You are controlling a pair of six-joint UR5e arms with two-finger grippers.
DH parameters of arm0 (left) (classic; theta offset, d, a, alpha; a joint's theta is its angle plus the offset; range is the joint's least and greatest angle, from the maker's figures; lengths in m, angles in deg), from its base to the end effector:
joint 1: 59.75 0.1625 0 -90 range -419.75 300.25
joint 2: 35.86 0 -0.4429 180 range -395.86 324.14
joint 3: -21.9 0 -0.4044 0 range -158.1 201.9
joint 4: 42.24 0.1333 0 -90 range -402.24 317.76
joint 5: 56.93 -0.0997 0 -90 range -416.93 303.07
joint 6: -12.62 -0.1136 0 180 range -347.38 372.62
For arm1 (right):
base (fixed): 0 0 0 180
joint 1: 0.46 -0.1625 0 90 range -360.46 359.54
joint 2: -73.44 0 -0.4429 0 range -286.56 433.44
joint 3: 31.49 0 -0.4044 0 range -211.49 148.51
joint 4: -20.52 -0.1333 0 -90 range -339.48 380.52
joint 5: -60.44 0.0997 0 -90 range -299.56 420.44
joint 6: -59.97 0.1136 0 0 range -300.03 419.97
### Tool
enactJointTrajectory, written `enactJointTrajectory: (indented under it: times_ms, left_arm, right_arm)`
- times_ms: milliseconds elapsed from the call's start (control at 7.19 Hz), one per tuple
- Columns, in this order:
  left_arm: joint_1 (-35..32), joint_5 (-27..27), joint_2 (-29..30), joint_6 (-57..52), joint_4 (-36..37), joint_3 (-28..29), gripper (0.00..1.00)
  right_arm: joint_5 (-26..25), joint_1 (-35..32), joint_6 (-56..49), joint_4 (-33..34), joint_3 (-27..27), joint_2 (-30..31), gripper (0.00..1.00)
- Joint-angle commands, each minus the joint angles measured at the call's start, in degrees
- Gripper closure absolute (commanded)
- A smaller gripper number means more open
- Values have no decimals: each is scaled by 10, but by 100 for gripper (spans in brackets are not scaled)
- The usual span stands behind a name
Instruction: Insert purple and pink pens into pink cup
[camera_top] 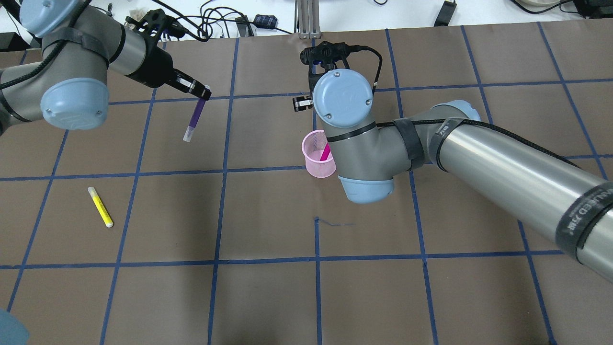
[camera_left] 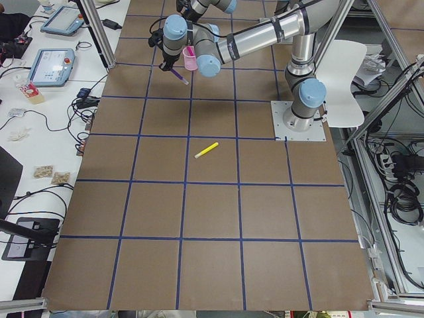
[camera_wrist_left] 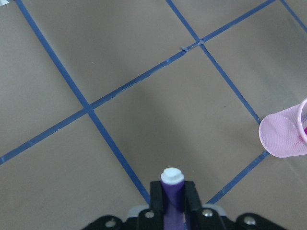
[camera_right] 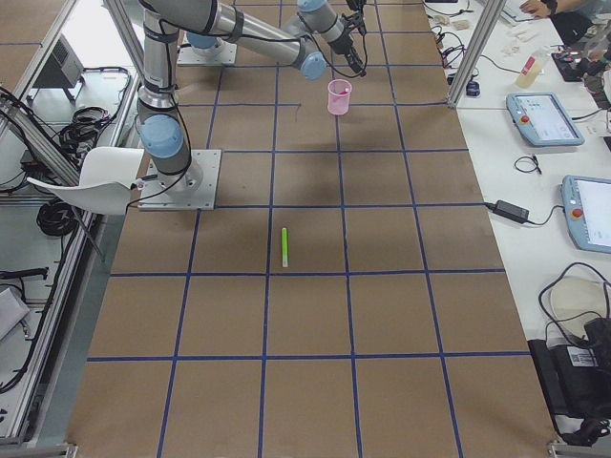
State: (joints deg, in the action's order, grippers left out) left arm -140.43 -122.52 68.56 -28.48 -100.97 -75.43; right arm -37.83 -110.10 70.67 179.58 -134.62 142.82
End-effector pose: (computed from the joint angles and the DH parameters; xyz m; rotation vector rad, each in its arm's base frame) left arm -0.0805 -0.6226 0.3561 -0.8119 -2.6686 0.4671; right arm 0.3248 -0.5621 0.3182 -0.1629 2.9580 -0.9658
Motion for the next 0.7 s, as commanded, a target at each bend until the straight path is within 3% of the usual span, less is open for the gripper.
enactJointTrajectory:
  times_ms: [0, 278, 557]
  left_arm:
    - [-8, 34, 3, 0, 0, 0, 100]
    - [-91, 101, 6, 80, 37, 0, 100]
    - [-190, 106, 23, 179, 169, -3, 100]
  right_arm:
    - [55, 80, -22, -133, 64, 4, 0]
    - [80, 162, -100, -266, 118, 14, 0]
    - [78, 225, -174, -410, 162, 17, 0]
